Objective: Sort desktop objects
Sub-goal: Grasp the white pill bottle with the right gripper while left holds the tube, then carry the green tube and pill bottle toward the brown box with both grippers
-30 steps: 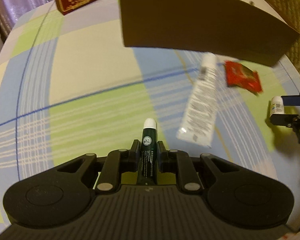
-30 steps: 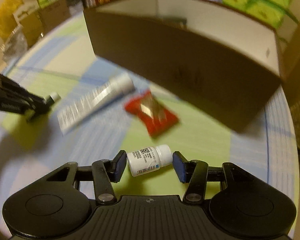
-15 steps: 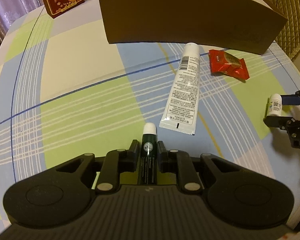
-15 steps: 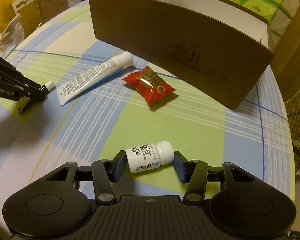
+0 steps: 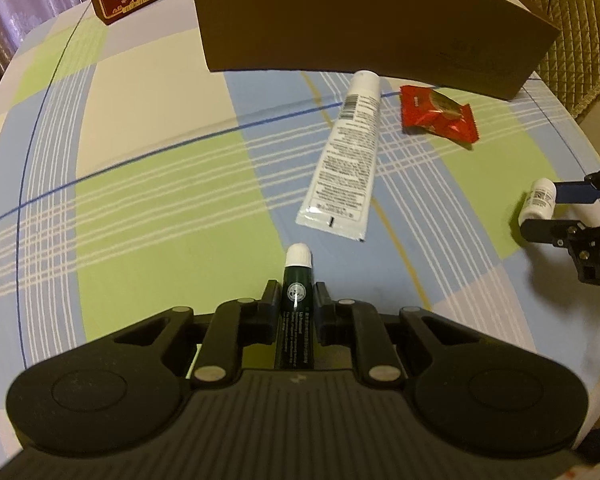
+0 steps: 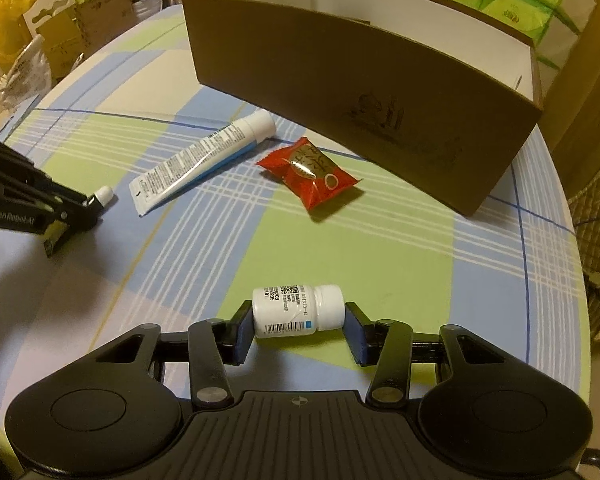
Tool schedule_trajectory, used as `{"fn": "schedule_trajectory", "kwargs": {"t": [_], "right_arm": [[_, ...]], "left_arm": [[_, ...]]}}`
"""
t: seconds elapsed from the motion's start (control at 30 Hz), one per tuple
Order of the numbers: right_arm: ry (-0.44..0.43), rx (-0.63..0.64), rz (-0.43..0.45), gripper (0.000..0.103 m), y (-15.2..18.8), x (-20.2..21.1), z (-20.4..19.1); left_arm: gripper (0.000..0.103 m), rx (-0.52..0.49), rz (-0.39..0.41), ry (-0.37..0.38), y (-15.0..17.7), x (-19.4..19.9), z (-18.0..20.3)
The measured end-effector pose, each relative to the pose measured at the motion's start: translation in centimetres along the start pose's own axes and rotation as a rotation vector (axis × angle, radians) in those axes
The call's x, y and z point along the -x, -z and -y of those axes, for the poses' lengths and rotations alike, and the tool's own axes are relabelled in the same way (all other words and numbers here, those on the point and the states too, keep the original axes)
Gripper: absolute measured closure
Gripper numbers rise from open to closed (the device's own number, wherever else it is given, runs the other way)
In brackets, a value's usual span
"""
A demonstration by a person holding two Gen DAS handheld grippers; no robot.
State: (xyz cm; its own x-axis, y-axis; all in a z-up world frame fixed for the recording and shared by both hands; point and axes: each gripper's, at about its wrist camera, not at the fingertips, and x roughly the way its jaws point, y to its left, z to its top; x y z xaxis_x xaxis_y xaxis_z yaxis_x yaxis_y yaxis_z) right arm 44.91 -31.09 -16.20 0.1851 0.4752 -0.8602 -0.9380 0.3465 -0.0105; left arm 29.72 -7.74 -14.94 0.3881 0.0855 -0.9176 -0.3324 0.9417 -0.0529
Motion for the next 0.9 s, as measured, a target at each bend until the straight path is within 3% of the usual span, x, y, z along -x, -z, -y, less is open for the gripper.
{"fn": "schedule_trajectory", "kwargs": {"t": [0.3,0.9], "right_arm": [[-0.026,-0.018,0.042,0.059,-0.7,2.0,0.0],[-0.056,-0.067,0.104,0.059,-2.7,4.5,1.7]], "left_arm": [[0.090,0.013,0.039,0.020,0.1,2.2,0.6],[0.090,0.030,0.194,0.125,-4.1,6.5,2.5]]}}
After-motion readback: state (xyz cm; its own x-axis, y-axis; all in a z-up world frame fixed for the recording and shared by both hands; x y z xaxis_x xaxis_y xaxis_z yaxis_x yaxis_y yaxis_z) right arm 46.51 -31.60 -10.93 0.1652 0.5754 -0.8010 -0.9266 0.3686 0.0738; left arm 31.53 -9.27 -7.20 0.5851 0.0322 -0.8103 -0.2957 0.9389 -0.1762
